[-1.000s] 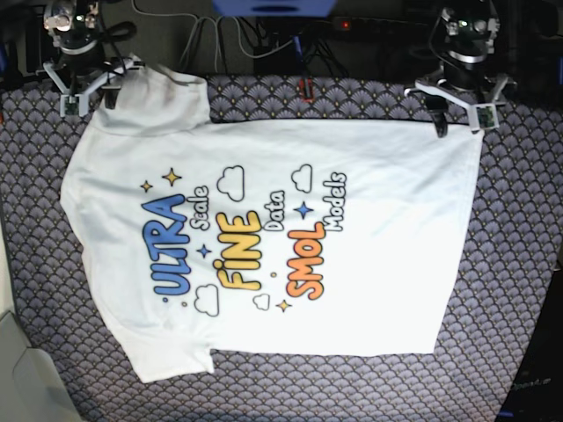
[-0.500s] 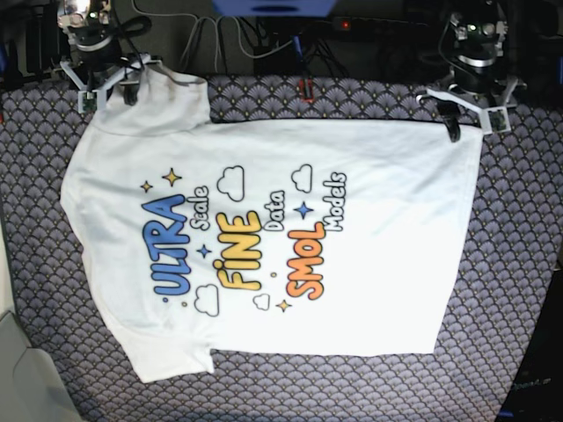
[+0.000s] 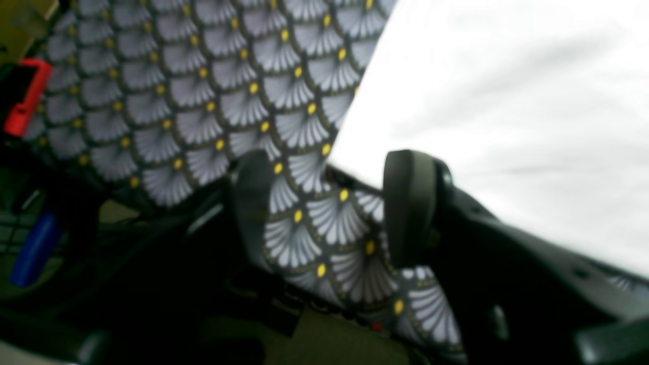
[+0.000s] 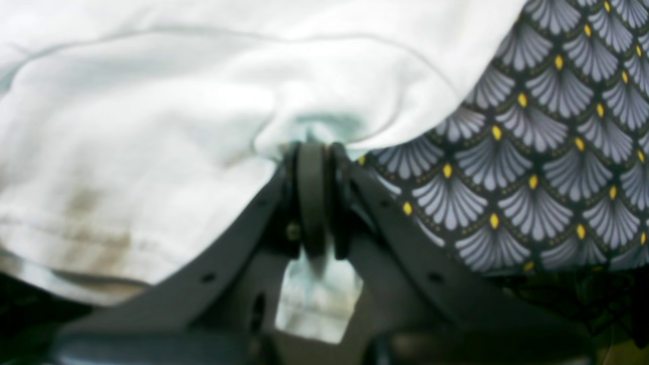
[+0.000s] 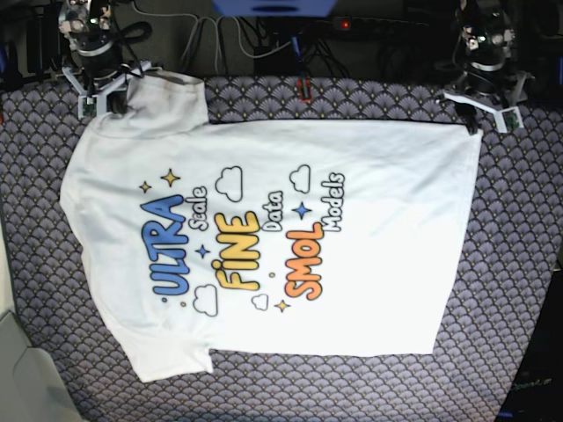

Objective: Fold the T-shirt properly
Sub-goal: 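Close both grippers on the shoulder edges of the white shirt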

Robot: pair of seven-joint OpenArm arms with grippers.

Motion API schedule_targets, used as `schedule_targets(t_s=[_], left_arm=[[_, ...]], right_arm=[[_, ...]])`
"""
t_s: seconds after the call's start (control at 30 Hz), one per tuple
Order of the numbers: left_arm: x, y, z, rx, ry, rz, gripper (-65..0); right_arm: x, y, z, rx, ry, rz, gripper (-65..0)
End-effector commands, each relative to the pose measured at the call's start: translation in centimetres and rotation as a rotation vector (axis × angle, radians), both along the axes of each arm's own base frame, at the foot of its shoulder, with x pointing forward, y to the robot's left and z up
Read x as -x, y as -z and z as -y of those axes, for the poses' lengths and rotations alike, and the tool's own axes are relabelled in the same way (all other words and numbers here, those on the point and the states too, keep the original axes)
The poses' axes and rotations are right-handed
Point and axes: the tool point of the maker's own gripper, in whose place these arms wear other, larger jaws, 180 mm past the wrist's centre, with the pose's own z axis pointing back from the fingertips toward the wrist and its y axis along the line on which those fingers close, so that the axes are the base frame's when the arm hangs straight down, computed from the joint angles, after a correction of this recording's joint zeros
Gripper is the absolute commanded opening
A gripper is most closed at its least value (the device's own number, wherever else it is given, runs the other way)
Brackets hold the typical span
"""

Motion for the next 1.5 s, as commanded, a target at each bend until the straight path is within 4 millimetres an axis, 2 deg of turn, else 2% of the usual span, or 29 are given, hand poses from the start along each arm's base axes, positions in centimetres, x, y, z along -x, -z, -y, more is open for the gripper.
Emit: schedule_targets(t_s=[0.0, 0.3, 0.43, 0.73, 0.83, 0.9, 1.07, 1.17, 1.27, 1.37, 1.47], left_arm=[[-0.5, -0.8, -0.5, -0.021, 0.0, 0.032, -29.8], [-2.7, -0.1, -0.4, 0.006, -0.01, 0.053, -29.8], [-3.0, 0.5, -0.4, 0.017, -0.019, 0.047, -29.8], [-1.9, 3.8, -0.7, 0.051, -0.047, -0.027, -30.2], [-1.5, 4.3, -0.7, 0.056, -0.051, -0.043, -31.2], [-1.5, 4.3, -0.7, 0.056, -0.051, -0.044, -36.8], [-1.3, 4.4, -0.7, 0.056, -0.051, -0.049, -65.0], [-1.3, 4.3, -0.7, 0.055, -0.05, -0.047, -62.9], [-1.3, 4.2, -0.7, 0.053, -0.049, -0.045, -64.8], [-1.4, 4.1, -0.7, 0.052, -0.049, -0.042, -64.5], [-2.2, 2.7, -0.8, 0.039, -0.042, -0.006, -64.5]], right_arm=[[2.1, 1.7, 0.2, 0.004, 0.002, -0.111, -65.0], [2.2, 1.9, 0.1, 0.003, -0.004, -0.117, -65.0], [2.2, 1.9, 0.2, 0.004, -0.003, -0.116, -65.0], [2.2, 1.8, 0.3, 0.007, -0.001, -0.116, -65.0], [2.2, 1.8, 0.3, 0.007, -0.001, -0.116, -65.0], [2.2, 1.8, 0.3, 0.007, -0.001, -0.116, -65.0], [2.0, 1.6, 0.3, 0.009, -0.004, -0.11, -65.0], [2.0, 1.6, 0.3, 0.009, -0.004, -0.109, -65.0], [1.8, 1.4, 0.3, 0.009, -0.005, -0.101, -65.0], [0.9, 0.1, 0.1, 0.014, -0.016, -0.061, -65.0], [-0.4, -1.5, 0.2, 0.033, -0.036, -0.012, -65.0]])
